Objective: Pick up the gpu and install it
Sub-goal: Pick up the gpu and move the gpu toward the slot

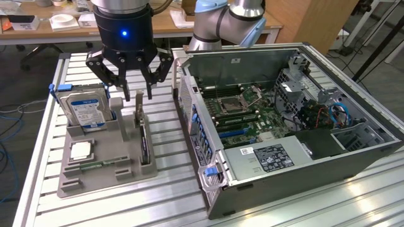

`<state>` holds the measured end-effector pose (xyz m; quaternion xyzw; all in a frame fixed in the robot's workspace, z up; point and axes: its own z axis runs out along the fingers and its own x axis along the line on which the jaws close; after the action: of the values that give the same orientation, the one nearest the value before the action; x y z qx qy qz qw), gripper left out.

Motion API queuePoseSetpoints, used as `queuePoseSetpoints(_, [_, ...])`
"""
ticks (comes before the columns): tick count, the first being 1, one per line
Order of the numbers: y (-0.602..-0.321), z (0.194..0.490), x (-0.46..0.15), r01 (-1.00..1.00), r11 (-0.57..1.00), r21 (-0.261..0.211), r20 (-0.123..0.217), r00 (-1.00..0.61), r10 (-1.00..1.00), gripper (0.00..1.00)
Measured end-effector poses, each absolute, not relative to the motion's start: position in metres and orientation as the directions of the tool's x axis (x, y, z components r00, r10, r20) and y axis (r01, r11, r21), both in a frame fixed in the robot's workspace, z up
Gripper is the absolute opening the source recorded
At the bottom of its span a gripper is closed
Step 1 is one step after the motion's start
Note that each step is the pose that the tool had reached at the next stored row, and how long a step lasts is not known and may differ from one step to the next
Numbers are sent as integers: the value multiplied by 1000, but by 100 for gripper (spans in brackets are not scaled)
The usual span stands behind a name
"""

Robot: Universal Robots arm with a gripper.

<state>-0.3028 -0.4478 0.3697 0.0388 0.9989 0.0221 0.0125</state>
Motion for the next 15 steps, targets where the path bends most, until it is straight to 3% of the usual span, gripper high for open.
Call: queuePoseSetpoints(15, [-449,362,-303,77,996,45,-23,-997,78,47])
